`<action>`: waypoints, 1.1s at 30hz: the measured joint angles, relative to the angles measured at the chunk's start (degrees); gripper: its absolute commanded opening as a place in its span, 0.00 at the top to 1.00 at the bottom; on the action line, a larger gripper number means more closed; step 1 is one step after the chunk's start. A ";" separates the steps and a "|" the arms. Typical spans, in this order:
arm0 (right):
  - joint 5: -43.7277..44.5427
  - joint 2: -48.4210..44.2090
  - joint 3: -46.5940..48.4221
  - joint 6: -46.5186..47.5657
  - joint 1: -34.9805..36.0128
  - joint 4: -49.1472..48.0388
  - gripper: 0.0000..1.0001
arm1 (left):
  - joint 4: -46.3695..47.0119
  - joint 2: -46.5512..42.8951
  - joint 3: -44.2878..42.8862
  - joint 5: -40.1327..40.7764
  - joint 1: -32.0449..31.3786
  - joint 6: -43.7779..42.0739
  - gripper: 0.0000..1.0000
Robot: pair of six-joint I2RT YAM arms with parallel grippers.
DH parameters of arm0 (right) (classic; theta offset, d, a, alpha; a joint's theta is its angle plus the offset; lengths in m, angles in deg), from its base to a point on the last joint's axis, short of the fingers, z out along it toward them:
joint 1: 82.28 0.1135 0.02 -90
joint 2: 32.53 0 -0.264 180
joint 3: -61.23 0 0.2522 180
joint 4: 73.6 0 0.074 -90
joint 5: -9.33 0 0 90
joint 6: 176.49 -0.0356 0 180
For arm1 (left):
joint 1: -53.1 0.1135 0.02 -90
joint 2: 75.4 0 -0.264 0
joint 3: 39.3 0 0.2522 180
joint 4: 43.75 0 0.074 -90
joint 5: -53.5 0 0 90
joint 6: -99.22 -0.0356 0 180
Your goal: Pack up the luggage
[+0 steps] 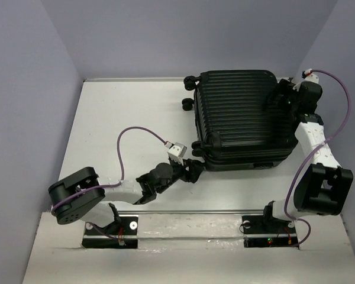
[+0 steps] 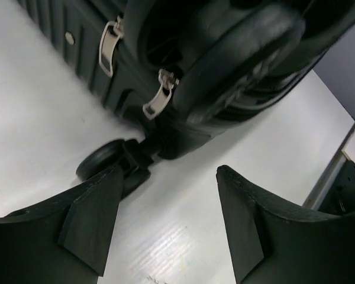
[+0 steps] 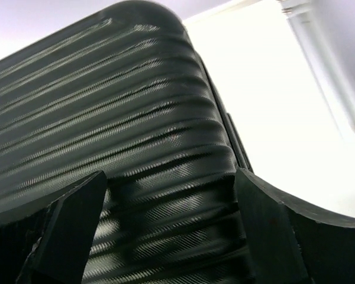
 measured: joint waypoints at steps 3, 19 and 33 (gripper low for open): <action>-4.94 0.13 -0.20 0.52 0.09 -0.24 0.10 | 3.43 3.61 -1.86 0.28 1.05 -1.44 0.35; -8.35 0.17 -0.31 1.36 -0.04 -1.20 0.08 | 9.51 10.14 -6.27 5.29 2.82 -8.13 0.94; -15.41 -10.19 9.46 15.61 33.94 14.69 0.53 | 11.54 10.19 -6.16 8.63 9.42 -9.27 0.94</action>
